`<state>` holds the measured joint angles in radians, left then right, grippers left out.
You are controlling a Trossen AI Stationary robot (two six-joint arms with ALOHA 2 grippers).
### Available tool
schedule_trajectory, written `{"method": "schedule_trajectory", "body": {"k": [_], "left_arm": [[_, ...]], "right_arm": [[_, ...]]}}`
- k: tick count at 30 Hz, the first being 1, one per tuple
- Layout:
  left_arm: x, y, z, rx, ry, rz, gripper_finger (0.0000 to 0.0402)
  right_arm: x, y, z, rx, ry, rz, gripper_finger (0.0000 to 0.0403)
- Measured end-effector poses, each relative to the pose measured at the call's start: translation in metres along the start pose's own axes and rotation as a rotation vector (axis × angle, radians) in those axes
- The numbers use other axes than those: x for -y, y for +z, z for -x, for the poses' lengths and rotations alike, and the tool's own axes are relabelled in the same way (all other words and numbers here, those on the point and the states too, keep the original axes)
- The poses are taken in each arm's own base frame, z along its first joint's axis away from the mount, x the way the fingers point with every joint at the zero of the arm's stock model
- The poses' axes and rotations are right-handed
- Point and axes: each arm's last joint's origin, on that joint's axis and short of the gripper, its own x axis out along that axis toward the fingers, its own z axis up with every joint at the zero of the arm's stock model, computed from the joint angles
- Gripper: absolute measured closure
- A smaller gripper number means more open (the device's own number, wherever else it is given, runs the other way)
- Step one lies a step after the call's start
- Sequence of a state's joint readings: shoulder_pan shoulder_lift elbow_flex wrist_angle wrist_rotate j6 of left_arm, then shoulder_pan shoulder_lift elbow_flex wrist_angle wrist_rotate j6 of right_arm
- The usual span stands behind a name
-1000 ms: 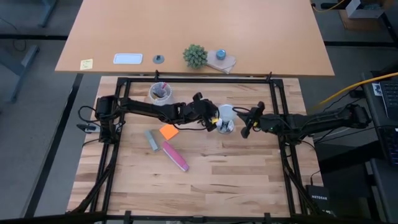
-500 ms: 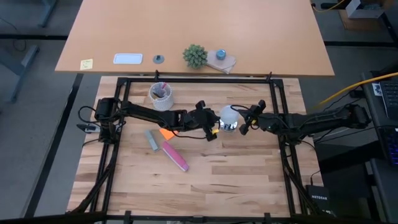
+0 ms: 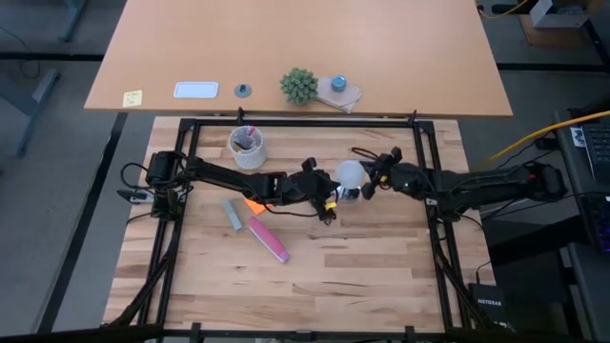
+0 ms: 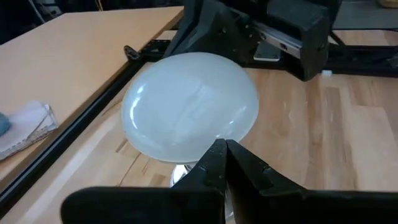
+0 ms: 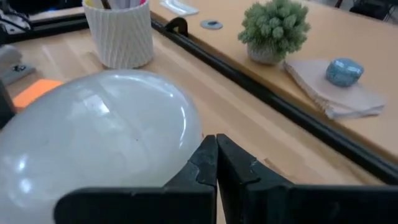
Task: Screw lightbulb
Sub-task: Remove the lightbulb from the lamp
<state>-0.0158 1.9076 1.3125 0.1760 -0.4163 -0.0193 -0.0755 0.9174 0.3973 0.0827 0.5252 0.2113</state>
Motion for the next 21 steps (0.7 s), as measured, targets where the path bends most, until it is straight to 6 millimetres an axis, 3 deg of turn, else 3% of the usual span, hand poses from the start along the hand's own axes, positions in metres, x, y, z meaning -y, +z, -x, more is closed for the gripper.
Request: {"method": "schedule_trajectory", "body": {"k": [4,12,21], "left_arm": [[-0.001,0.006,0.006,0.015,0.012,0.004,0.0401],[-0.007,0.025,0.022,0.074,0.030,0.003,0.0401],[-0.037,0.030,0.012,0.104,0.102,0.021,0.0401]], "right_arm": [[0.003,0.005,0.003,0.035,0.007,0.028,0.0400],[0.012,0.022,0.029,0.159,0.101,-0.007,0.0400],[0.017,0.025,0.064,0.160,0.549,-0.121,0.0400]]}}
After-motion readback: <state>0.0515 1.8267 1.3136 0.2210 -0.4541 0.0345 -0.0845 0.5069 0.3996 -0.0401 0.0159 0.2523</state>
